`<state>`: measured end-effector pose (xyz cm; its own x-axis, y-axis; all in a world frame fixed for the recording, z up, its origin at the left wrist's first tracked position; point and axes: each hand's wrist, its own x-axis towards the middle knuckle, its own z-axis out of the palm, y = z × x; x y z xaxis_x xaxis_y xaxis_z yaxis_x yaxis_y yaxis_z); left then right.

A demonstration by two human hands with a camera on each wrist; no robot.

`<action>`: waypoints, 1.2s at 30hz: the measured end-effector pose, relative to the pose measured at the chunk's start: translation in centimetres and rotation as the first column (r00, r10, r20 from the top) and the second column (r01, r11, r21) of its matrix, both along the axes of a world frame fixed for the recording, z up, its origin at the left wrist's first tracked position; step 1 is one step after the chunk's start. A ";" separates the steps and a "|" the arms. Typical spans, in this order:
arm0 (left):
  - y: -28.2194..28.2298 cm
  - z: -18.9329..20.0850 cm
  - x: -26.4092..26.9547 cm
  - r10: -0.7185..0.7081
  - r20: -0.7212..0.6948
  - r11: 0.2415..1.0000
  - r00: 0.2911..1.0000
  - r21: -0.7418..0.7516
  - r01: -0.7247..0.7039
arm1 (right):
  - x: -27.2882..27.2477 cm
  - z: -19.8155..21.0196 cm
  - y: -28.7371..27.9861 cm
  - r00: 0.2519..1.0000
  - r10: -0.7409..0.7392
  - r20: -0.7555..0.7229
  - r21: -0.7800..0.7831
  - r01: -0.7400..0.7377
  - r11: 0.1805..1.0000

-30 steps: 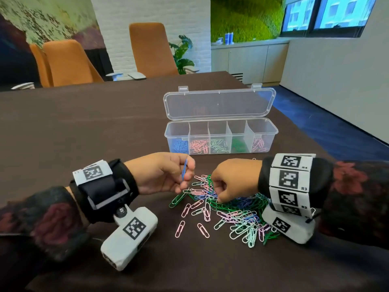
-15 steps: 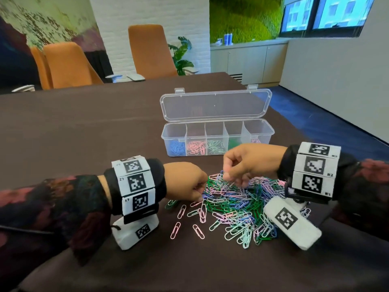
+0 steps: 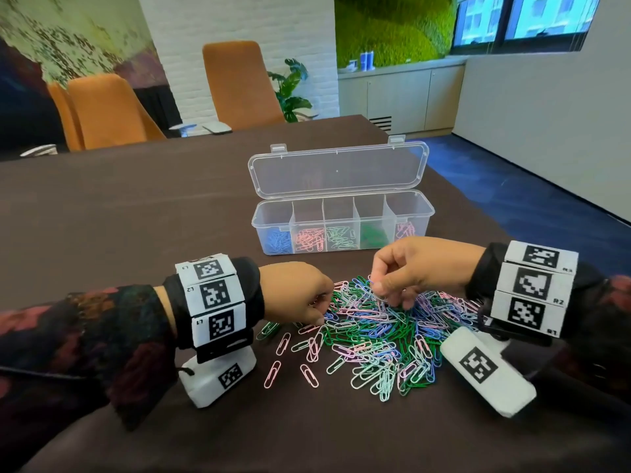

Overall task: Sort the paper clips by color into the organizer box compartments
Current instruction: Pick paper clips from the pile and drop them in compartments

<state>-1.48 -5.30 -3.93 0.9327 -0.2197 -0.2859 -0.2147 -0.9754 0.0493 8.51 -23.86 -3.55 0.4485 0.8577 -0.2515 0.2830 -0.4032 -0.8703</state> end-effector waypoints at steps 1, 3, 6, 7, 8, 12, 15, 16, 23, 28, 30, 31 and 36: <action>0.1 0.1 -0.1 0.001 -0.001 1.000 1.000 -0.005 -0.001 | -0.1 0.1 -0.1 1.000 0.006 0.026 -0.004 -0.006 1.000; 0.3 0.1 -0.4 0.006 0.006 1.000 1.000 -0.021 -0.006 | -0.2 0.3 -0.2 0.999 0.010 0.051 0.001 -0.010 1.000; 0.8 0.1 -0.7 0.023 0.042 0.998 0.999 -0.067 -0.020 | -0.5 0.5 -0.3 0.999 -0.012 0.052 0.024 0.010 1.000; 1.0 0.3 -0.7 0.033 0.051 0.994 0.998 -0.104 -0.027 | -0.5 0.5 -0.3 0.998 -0.021 0.051 0.030 0.019 0.999; 1.2 0.4 -0.7 0.055 0.049 0.987 0.997 -0.155 -0.047 | -0.6 0.6 -0.3 0.998 -0.028 0.048 0.035 0.026 0.999; 1.7 0.7 -1.3 0.253 -0.193 0.677 0.948 -0.665 -0.316 | -0.7 0.6 -0.3 0.994 -0.034 0.102 0.022 0.032 0.999; 1.7 0.1 -1.6 0.274 -0.398 0.178 0.876 -0.874 -0.453 | -0.9 0.6 -0.1 0.977 -0.009 0.211 -0.027 0.015 1.000; 1.8 -0.1 -1.6 0.269 -0.440 0.069 0.857 -0.879 -0.472 | -1.0 0.6 0.0 0.968 0.003 0.251 -0.048 0.009 0.999; 1.9 -0.2 -1.9 0.264 -0.557 -0.137 0.788 -0.830 -0.541 | -1.1 0.8 0.5 0.853 0.100 0.512 -0.158 -0.021 0.987; 2.1 0.4 -2.0 0.337 -0.168 0.651 0.926 -0.669 -0.359 | -1.3 1.0 0.4 0.911 0.107 0.398 -0.147 -0.052 0.988; 2.2 0.7 -1.8 0.190 0.010 0.894 0.982 -0.414 -0.169 | -1.2 1.0 0.2 0.980 0.072 0.188 -0.044 -0.064 0.997; 2.1 0.8 -1.7 0.110 0.043 0.948 0.993 -0.304 -0.092 | -1.2 0.9 0.1 0.997 0.048 0.066 0.018 -0.050 0.999; 1.2 0.6 -0.7 -0.067 0.044 0.998 0.997 -0.009 0.067 | -0.6 0.9 -0.1 0.927 -0.093 -0.362 0.225 0.183 0.957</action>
<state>-2.20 -4.14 -3.37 0.9274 -0.2850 -0.2422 -0.2817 -0.9583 0.0488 7.87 -23.96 -2.64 0.4914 0.8484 -0.1967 -0.0951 -0.1723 -0.9804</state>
